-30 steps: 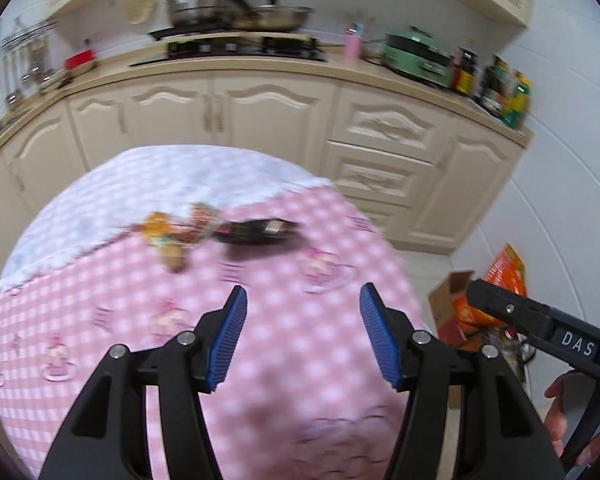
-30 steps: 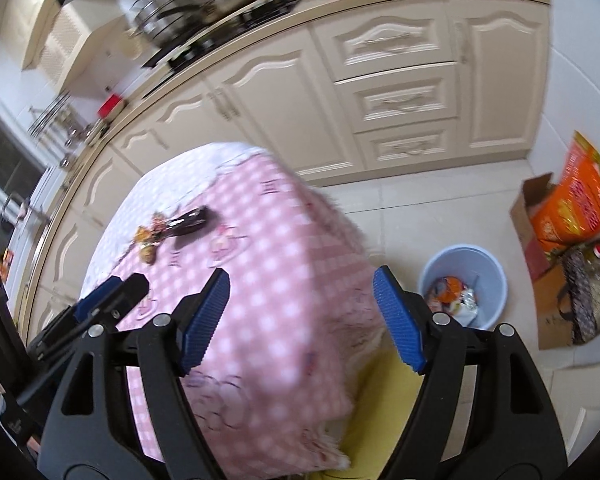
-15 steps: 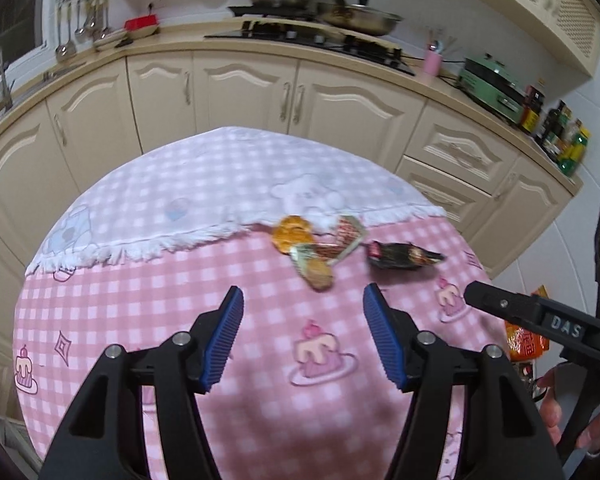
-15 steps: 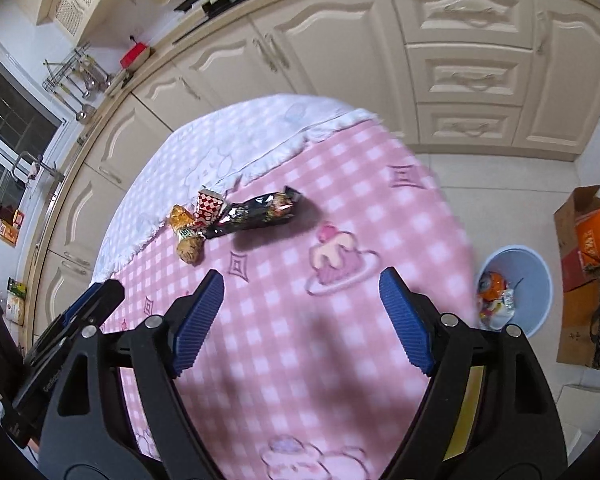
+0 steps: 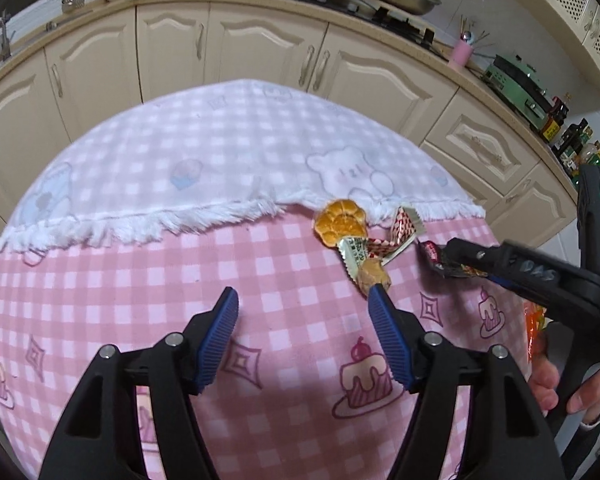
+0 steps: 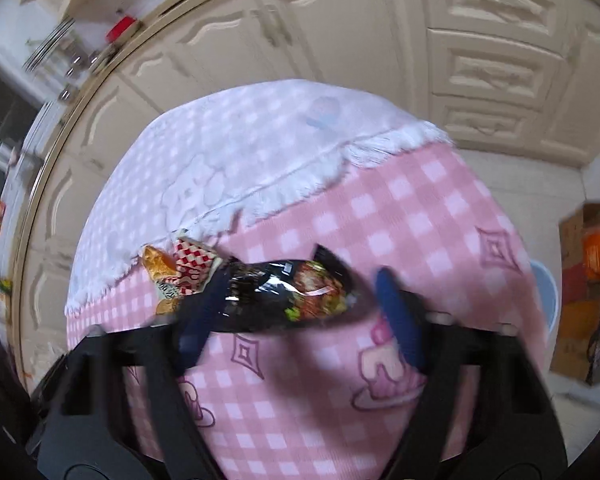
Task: Collect trash
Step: 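Grasp the dark chocolate wrapper with the right gripper while the left grasps the brown cookie piece, then carry the chocolate wrapper and cookie over the blue bin and open both grippers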
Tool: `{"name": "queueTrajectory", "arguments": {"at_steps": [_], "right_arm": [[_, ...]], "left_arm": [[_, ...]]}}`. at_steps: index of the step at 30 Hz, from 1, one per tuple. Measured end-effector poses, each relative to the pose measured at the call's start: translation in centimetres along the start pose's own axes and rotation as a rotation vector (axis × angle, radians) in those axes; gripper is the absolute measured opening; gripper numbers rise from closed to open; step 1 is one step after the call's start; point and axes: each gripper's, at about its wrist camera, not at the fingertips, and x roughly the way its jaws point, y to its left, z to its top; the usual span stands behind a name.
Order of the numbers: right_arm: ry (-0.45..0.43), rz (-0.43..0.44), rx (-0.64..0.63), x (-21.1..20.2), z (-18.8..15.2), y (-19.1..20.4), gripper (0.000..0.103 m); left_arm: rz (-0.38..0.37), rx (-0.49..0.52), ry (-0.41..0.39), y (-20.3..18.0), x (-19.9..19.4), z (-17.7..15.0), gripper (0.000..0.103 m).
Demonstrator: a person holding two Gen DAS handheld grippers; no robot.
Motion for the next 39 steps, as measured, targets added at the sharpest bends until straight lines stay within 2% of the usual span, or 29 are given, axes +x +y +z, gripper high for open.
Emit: {"name": "queueTrajectory", "arguments": {"at_steps": [3,5,7,11,12,14,16,21,29,35,39], "right_arm": [[-0.030,0.046,-0.039,0.0,-0.4,-0.3,0.023],[-0.028,0.097,-0.013,-0.1,-0.6,-1.1,0.016],[-0.025,0.134,0.017,-0.4,-0.7,-2.0,0.014],[-0.044,0.149,0.045,-1.2,-1.2,-3.0,0.011],[-0.049,0.148,0.047,-1.4,-1.2,-3.1,0.011],[-0.059,0.145,0.055,-1.8,-1.4,-3.5,0.010],[-0.064,0.146,0.060,-2.0,-1.3,-3.8,0.010],[-0.083,0.139,0.075,-3.0,-1.6,-4.4,0.010],[-0.108,0.136,0.096,-4.9,-2.6,-5.6,0.010],[-0.129,0.127,0.112,-6.5,-3.4,-6.5,0.010],[-0.148,0.133,0.119,-7.8,-4.1,-6.9,0.010]], "left_arm": [[-0.028,0.013,0.007,-0.6,1.1,0.2,0.066],[-0.054,0.019,-0.002,-1.3,1.7,0.3,0.066],[-0.077,0.034,-0.010,-2.0,2.3,0.4,0.066],[-0.079,0.074,-0.012,-3.2,3.6,0.3,0.064],[-0.056,0.092,-0.041,-3.6,3.7,0.3,0.060],[-0.035,0.124,-0.057,-4.1,4.1,0.2,0.030],[-0.029,0.127,-0.062,-3.9,4.0,0.2,0.021],[-0.045,0.128,-0.070,-3.5,3.4,0.0,0.020],[-0.020,0.150,-0.081,-3.9,2.2,-0.8,0.020],[-0.020,0.132,-0.040,-3.4,1.1,-1.7,0.020],[-0.023,0.139,-0.058,-3.7,0.0,-2.4,0.020]]}}
